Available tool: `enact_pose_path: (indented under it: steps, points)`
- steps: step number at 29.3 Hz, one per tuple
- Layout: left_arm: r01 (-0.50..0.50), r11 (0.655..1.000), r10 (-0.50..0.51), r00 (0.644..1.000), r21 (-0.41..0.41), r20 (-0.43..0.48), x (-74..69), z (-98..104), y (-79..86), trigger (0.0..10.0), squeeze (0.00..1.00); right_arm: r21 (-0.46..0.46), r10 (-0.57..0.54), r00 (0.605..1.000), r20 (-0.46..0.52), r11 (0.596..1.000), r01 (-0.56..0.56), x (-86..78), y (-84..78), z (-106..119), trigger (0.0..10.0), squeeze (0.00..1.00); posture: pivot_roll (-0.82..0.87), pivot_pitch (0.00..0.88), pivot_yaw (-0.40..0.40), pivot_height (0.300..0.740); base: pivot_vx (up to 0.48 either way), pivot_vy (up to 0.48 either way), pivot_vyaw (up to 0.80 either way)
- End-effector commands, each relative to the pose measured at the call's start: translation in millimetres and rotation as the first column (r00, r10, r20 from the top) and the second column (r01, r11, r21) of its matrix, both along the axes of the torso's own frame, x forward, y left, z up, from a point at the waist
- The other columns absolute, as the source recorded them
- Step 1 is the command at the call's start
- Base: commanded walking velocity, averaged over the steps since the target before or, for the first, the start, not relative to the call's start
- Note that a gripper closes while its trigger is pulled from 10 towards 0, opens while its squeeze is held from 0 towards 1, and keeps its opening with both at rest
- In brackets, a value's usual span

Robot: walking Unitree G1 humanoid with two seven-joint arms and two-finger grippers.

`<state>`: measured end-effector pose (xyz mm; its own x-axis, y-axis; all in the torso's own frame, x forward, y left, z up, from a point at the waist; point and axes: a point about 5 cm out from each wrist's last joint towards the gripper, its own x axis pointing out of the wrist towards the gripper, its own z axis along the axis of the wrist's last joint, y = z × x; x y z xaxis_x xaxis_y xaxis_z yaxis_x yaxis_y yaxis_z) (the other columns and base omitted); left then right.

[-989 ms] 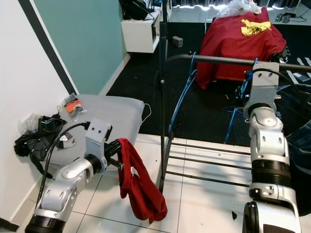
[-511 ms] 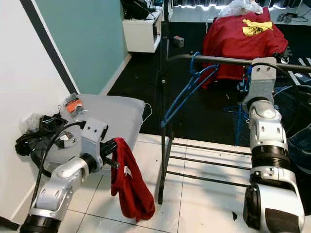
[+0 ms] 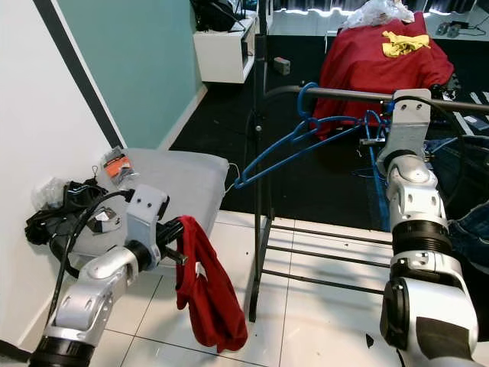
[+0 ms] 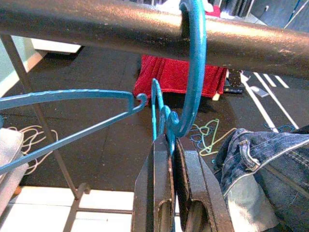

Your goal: Hang hanger

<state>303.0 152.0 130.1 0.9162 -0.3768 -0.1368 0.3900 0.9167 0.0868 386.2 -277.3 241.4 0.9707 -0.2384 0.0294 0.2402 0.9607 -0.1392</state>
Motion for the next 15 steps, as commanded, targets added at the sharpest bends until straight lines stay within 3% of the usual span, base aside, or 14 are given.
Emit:
enact_pose_path:
  steps: [1,2,4,5,7,10,11,12,13,14,15]
  points:
    - [-0.008,1.0,0.008,1.0,-0.001,-0.002,0.4,-0.6,5.6,10.0,0.0,0.009,0.001,1.0,0.006,1.0,-0.001,1.1,-0.1,1.3,0.4,0.0,0.03,0.062,0.051,0.74,0.0,0.0,0.0]
    - [-0.006,1.0,0.006,1.0,0.0,-0.001,0.7,-0.4,5.6,10.0,0.0,0.009,0.001,1.0,0.007,1.0,-0.001,1.4,-0.1,1.6,1.7,0.0,0.03,0.062,0.051,0.74,0.0,0.0,0.0]
    - [-0.005,1.0,0.005,1.0,0.001,-0.001,0.8,-0.2,5.6,10.0,0.0,0.01,0.001,1.0,0.008,1.0,-0.001,1.6,-0.1,2.0,1.7,0.0,0.03,0.063,0.053,0.74,0.0,0.0,0.0]
    - [-0.004,1.0,0.004,1.0,0.001,0.0,0.9,0.1,5.7,10.0,0.0,0.008,-0.001,1.0,0.008,1.0,0.001,1.8,-0.3,2.1,9.5,0.0,0.03,0.062,0.052,0.74,0.0,0.0,0.0]
    - [-0.003,1.0,0.003,1.0,0.001,0.001,1.1,0.4,5.7,10.0,0.0,0.007,-0.003,1.0,0.009,1.0,0.003,2.0,-0.6,2.2,10.0,0.0,0.03,0.061,0.052,0.74,0.0,0.0,0.0]
    - [-0.003,1.0,0.003,1.0,0.001,0.002,1.3,0.5,5.7,10.0,0.0,0.006,-0.005,1.0,0.009,1.0,0.005,2.5,-1.2,2.1,10.0,0.0,0.03,0.061,0.052,0.74,0.0,0.0,0.0]
    - [-0.003,1.0,0.003,1.0,0.001,0.002,1.6,0.7,5.7,10.0,0.0,0.006,-0.011,1.0,0.011,1.0,0.011,2.7,-2.3,2.3,10.0,0.74,0.03,0.061,0.051,0.74,0.0,0.0,0.0]
    - [-0.003,1.0,0.003,1.0,0.001,0.003,1.8,0.7,5.7,10.0,0.0,0.006,-0.017,1.0,0.013,1.0,0.017,2.8,-3.4,2.7,10.0,1.0,0.03,0.061,0.052,0.74,0.0,0.0,0.0]
    - [-0.002,1.0,0.002,1.0,0.002,0.003,1.9,0.7,5.7,10.0,0.0,0.002,-0.027,1.0,0.013,1.0,0.027,2.7,-4.6,3.1,10.0,0.91,0.03,0.061,0.052,0.74,0.0,0.0,0.0]
    - [-0.002,1.0,0.002,1.0,0.002,0.003,1.9,0.7,5.7,10.0,0.0,0.002,-0.027,1.0,0.013,1.0,0.027,2.7,-4.6,3.1,10.0,0.91,0.03,0.061,0.052,0.74,0.0,0.0,0.0]
    - [-0.002,1.0,0.002,1.0,0.001,0.003,2.0,0.8,5.6,10.0,0.0,-0.001,-0.033,0.999,0.013,0.999,0.033,2.8,-5.2,3.3,10.0,0.67,0.03,0.06,0.053,0.74,0.0,0.0,0.0]
